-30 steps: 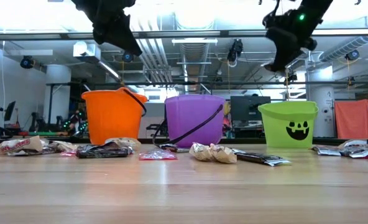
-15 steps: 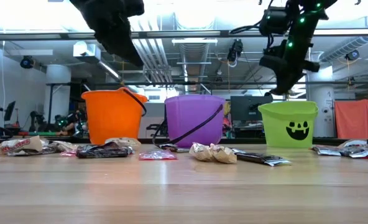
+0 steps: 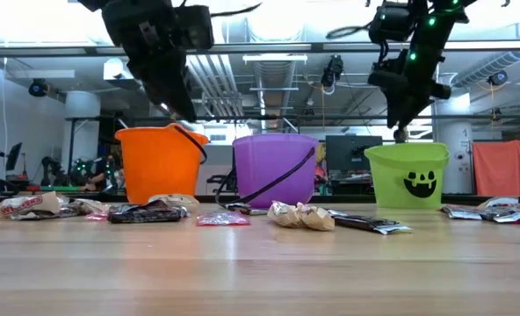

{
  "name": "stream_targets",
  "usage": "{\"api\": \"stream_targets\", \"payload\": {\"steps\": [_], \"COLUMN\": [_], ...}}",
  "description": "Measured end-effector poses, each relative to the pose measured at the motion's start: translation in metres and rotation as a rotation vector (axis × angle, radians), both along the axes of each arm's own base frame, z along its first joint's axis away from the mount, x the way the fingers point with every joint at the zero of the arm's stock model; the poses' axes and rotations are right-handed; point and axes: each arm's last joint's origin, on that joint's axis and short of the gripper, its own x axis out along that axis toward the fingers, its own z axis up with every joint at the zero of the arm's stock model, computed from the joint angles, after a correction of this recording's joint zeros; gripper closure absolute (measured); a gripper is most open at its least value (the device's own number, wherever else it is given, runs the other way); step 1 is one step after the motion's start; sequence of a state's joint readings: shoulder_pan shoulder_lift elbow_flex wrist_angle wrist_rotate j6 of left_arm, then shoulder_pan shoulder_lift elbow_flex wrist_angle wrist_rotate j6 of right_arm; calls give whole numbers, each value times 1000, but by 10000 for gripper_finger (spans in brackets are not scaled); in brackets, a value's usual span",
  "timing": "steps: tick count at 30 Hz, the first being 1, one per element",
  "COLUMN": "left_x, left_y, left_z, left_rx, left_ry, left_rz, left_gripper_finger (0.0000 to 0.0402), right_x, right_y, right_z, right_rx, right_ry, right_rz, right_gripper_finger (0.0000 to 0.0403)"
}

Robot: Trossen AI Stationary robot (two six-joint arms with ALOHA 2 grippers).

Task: Sort candy by brand, put in halloween buckets
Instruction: Put the red candy pack into the purple bucket

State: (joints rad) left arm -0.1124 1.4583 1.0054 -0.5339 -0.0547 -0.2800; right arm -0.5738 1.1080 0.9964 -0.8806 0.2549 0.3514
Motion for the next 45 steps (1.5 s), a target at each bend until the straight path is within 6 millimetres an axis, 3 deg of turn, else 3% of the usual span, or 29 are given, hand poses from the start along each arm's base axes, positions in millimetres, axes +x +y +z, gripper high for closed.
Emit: {"api": "stream_targets", "payload": {"steps": [5, 10, 18, 24, 28, 34, 45], "left_x": [4, 10, 28, 38, 44, 50, 56], "left_y": [-13, -18, -23, -30, -31, -33, -32], "left_z": [-13, -22, -35, -57, -73, -93, -110], "left_rx": [-57, -40, -27, 29, 56, 75, 136], "left_ry": [53, 61, -23, 5, 27, 68, 89], "left_rz": [-20, -10, -1, -66, -92, -103, -63], "left_gripper_finger": [399, 371, 277, 198, 166, 155, 186], "right_x": [6, 14, 24, 21, 20, 21, 24], "right_y": [27, 55, 92, 105, 108, 108, 108], "right_z": [3, -1, -27, -34, -34, -34, -39], "right_rx": [-54, -90, -172, -261, -253, -254, -241], "right_ry": [-86, -234, -327, -315, -331, -335, -323], "right_rz": [120, 226, 395, 371, 379, 378, 369], "right_gripper_finger": [235, 229, 227, 226, 224, 225, 225]}}
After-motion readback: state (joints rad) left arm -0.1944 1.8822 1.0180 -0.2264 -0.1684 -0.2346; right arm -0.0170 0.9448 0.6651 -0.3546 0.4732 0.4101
